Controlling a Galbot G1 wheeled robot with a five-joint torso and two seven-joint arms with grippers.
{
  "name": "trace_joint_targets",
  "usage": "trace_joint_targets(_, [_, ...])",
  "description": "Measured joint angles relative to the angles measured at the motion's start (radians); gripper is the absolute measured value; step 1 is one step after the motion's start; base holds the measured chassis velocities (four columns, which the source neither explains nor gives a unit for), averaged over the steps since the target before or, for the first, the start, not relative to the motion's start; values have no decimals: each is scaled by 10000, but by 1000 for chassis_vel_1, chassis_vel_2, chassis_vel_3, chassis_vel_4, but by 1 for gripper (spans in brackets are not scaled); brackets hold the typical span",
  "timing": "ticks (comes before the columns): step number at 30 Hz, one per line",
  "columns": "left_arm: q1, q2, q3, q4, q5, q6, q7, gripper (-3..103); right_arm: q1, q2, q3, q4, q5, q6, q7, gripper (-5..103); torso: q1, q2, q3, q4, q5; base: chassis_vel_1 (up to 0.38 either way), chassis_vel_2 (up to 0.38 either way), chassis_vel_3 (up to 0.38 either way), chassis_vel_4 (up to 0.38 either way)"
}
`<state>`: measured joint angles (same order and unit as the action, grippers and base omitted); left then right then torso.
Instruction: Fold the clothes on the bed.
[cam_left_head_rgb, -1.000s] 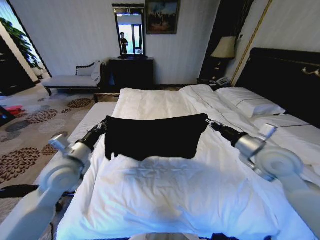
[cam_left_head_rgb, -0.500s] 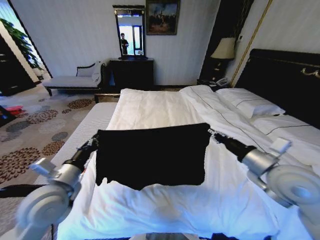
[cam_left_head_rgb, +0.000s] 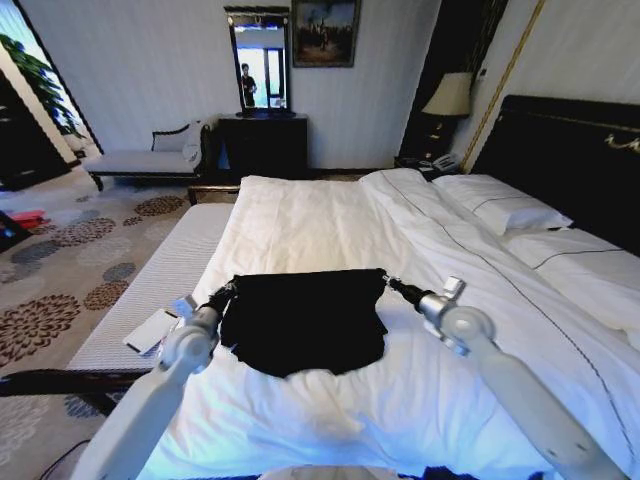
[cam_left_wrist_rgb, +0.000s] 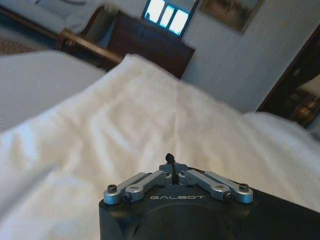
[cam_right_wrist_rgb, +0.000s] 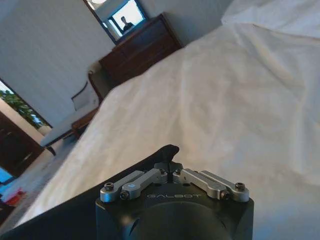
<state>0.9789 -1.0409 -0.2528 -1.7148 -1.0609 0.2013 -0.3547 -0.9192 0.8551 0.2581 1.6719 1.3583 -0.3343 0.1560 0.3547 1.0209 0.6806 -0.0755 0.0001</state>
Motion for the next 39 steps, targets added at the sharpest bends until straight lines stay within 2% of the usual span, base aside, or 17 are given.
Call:
trace_joint_targets(2, [-635,-288,473,1075,285,-54,191,0,568,290,-418,-972,-187,109,-216,0,-1,0,-1,1,-1,0,0,0,0])
trace_joint_targets(6, [-1426,-525,887,1958,407,-91,337,0,1247,556,-796,-1988,-380,233,-438,0,-2,0,-1,0,0,0,0,0,0])
trace_joint_targets(16, [-3317,-840,1394,3958,230,-124,600,0,2990,1193,-1577,-3949,-621,658,-822,0,-3,0,-3,0,-1,0,0,0,0])
trace_joint_targets(27, [-4806,-1321,1848,5895,256,-165,958,0,4128,1823,-2145,-5919,-894,825,-1162,0,-3,1,-2,-1,-1,0,0,0,0])
trace_joint_targets(33, [-5000,-1443,1955,6043,261,-209,986,0,4182,1868,-2210,-6052,-979,968,-1236,0,-1,0,-2,-1,0,0,0,0,0])
trace_joint_targets(39, [-4276,-1194,1862,5219,354,-306,976,0,3814,1586,-2090,-5424,-1068,1179,-1421,0,-6,1,-4,1,-2,0,0,0,0])
